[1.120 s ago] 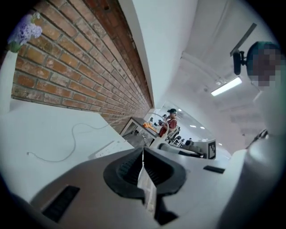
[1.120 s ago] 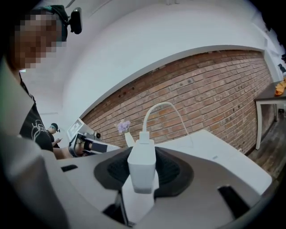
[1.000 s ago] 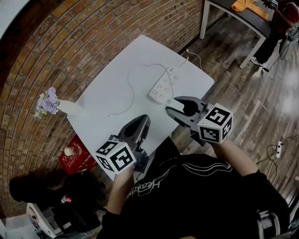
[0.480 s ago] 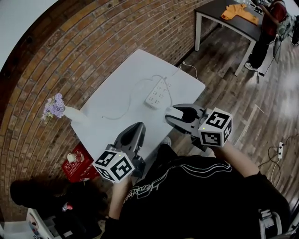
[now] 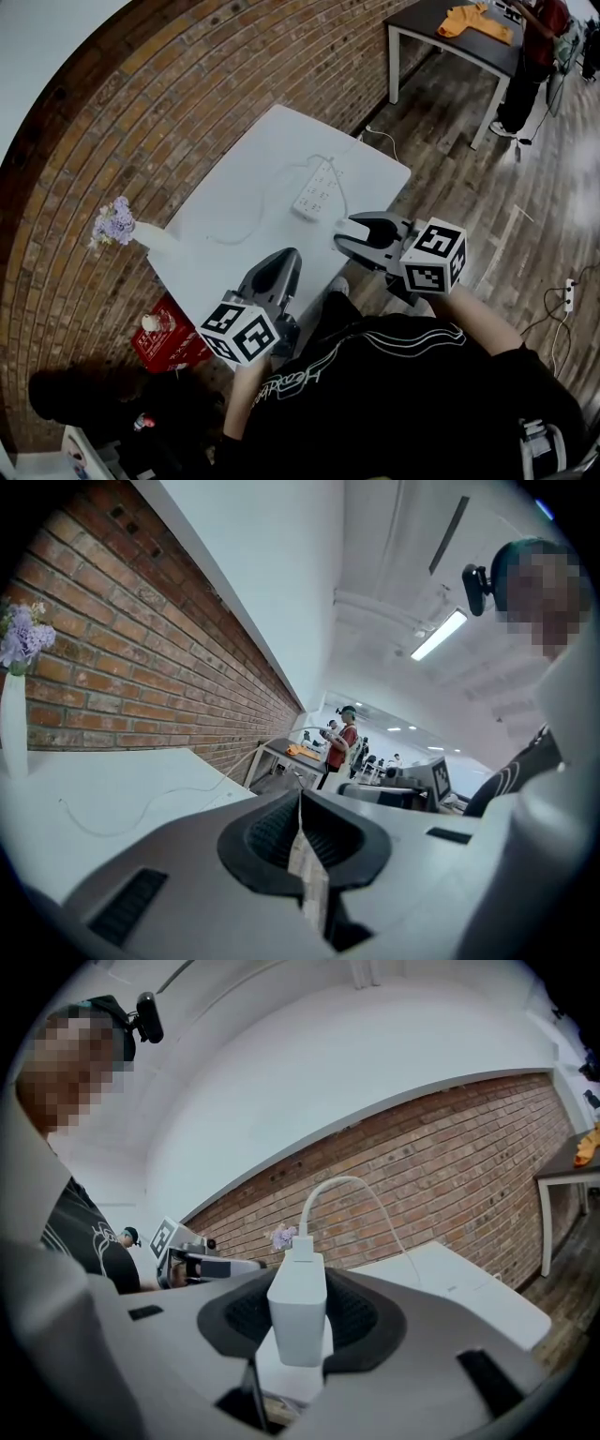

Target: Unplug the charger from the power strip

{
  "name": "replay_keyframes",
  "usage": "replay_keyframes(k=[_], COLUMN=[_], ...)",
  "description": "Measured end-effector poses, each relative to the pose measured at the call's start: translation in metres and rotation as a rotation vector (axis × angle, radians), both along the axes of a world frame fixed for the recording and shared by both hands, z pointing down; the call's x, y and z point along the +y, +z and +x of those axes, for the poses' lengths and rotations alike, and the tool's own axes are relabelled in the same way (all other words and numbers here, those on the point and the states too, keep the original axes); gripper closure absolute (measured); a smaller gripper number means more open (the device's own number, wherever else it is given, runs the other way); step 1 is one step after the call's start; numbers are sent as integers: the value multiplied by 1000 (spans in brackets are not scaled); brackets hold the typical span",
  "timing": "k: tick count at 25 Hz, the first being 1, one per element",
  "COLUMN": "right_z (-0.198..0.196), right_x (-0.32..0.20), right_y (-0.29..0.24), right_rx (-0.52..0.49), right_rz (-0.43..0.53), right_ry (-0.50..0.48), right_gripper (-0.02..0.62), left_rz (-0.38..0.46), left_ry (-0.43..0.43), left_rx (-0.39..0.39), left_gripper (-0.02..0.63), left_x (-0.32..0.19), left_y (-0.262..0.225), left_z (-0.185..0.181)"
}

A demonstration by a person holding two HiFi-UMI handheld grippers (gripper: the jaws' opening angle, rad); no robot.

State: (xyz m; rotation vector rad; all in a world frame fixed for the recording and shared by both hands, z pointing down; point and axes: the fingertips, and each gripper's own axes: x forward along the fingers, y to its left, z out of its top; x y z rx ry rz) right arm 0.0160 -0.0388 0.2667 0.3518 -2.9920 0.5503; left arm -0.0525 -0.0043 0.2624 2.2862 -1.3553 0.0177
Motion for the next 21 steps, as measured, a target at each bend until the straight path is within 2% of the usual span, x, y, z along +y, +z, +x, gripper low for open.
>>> replay_keyframes(k=[21], right_z=[10], right_x=[-10], right_y=[18], right_rx=[22], right_rz=[-36], right_ry=[28], right_gripper=[477], left_rz=[-36], left_ry=[40], left_rx=[18], left_gripper=[597], left_x=[-17], left_y=[15], left_z=[15])
